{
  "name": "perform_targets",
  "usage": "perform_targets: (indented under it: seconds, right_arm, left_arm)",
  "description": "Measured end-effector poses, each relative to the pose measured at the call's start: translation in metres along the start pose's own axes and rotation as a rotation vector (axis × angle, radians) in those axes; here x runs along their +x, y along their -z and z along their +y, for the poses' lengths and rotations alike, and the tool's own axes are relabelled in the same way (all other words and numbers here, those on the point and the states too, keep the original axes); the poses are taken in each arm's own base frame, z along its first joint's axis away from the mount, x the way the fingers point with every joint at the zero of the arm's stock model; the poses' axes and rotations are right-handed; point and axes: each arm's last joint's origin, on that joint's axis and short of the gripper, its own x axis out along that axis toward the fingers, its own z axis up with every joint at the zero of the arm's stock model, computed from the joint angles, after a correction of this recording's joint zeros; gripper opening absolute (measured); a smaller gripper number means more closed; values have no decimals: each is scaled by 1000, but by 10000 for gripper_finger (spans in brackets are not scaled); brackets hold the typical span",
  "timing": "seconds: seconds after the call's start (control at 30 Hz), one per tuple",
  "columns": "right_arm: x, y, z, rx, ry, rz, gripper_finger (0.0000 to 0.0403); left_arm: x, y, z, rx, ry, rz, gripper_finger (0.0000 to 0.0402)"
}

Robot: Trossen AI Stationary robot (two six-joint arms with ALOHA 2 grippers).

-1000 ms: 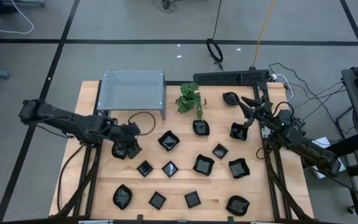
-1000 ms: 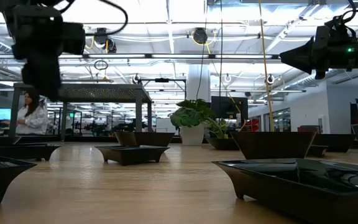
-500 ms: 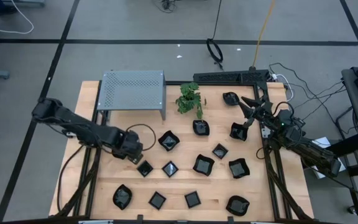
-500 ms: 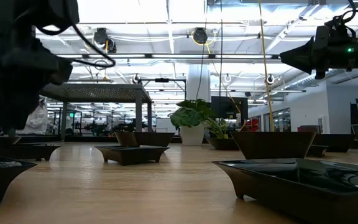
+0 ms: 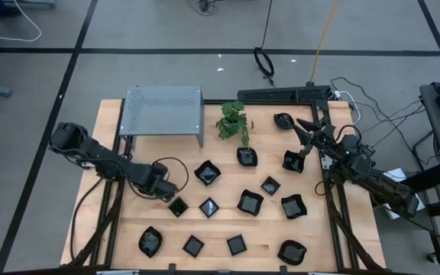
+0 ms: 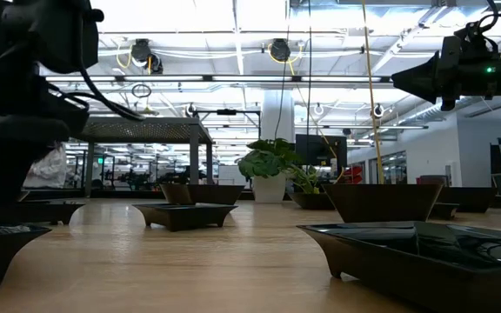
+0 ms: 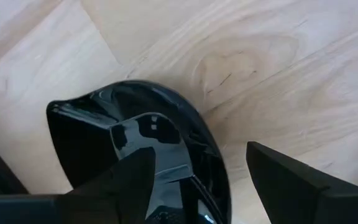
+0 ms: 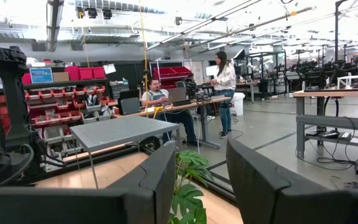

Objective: Pick & Place Mini shaped plates
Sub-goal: Put the black leaf shape plate on the shelf

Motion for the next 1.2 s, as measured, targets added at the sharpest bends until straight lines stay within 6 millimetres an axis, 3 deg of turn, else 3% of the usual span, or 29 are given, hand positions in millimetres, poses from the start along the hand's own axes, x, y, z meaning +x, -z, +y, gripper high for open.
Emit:
perform_targets:
  seconds: [0.13,0.5,0.67,0.77,1.0,1.2]
  right_arm:
    - [0,0,0,0,0,0,130]
    - [0,0,0,0,0,0,130]
    - [0,0,0,0,0,0,130]
    - [0,0,0,0,0,0,130]
    - [0,0,0,0,0,0,130]
    - [0,0,0,0,0,0,130]
  left_arm:
    - [1,0,0,-3,-6,-2,208]
    - [1,0,0,0,-4,7,14]
    - [-1,0,-2,21,7,13,15]
    - [-12,-2,-10,99,55,4,9]
    - [-62,-10,-36,358,232,-86,9]
    - [-105,-20,-50,555,292,-299,9]
